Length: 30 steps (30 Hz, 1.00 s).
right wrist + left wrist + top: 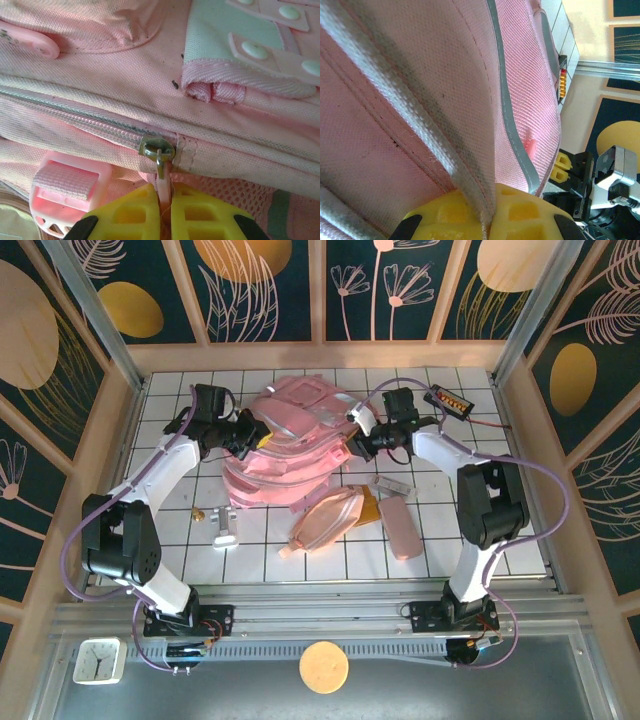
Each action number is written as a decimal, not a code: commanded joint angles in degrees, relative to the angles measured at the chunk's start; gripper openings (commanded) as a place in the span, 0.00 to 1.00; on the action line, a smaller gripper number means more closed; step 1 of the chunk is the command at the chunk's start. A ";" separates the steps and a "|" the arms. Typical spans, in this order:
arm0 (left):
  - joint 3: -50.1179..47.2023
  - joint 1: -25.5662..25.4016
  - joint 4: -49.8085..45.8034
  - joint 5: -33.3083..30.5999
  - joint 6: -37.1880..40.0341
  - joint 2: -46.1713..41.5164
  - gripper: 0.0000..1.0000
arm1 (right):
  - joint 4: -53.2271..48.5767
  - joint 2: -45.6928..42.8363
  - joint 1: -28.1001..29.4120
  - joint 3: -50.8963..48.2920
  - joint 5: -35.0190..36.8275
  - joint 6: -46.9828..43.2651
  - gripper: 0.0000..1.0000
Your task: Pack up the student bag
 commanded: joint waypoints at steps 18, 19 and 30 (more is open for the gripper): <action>-0.17 0.90 4.48 1.07 0.27 -2.27 0.00 | 2.00 4.05 -1.52 0.71 -10.42 3.82 0.48; 0.04 0.89 4.19 1.08 0.38 -2.19 0.00 | 1.99 4.22 -1.45 0.38 -10.47 3.72 0.48; 1.38 0.95 2.80 1.35 0.71 -1.92 0.00 | 2.50 7.43 -0.46 0.20 -9.94 2.20 0.47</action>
